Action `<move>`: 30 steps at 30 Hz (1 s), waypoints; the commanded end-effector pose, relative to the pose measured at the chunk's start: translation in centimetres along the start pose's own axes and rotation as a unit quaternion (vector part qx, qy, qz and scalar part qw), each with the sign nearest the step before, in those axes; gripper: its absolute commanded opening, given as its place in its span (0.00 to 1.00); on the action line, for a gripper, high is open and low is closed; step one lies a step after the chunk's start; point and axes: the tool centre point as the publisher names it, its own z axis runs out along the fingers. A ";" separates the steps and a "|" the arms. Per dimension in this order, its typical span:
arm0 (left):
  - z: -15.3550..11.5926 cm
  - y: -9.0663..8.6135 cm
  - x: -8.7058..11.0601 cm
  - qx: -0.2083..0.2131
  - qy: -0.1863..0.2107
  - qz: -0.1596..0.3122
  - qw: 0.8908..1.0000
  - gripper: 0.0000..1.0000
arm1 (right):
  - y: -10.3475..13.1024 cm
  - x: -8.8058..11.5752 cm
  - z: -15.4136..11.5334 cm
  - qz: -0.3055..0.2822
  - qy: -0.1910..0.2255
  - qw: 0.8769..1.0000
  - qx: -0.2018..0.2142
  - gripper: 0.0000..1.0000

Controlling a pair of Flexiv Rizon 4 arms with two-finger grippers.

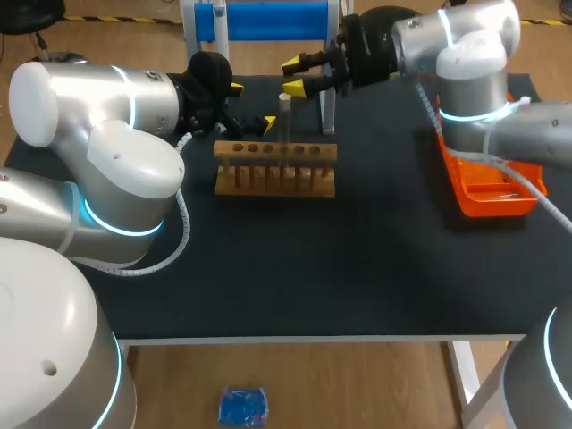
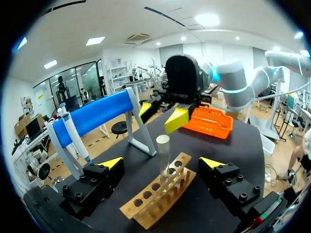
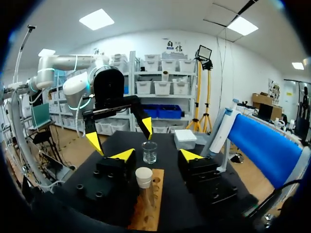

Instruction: Invert the test tube, pick up the pipette, mount the tip to pipette, aspirate from beaker and dispense into the tube, eject the tip, return the pipette, and cap with the stopper.

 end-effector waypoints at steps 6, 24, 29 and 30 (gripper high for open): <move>-0.1 -0.1 -0.1 -0.003 0.002 -0.001 1.000 1.00 | 2.5 1.1 -4.1 -0.036 -0.028 0.996 0.078 1.00; -0.1 -0.1 -0.1 -0.003 0.002 -0.001 1.000 1.00 | -1.2 3.8 -9.3 -0.026 -0.047 0.990 0.132 1.00; -0.1 -0.1 -0.1 -0.003 0.002 -0.001 1.000 1.00 | -1.6 4.0 -9.4 -0.021 -0.044 0.992 0.120 1.00; -0.1 -0.1 -0.1 -0.003 0.002 -0.001 1.000 1.00 | -1.6 4.0 -9.4 -0.021 -0.044 0.992 0.120 1.00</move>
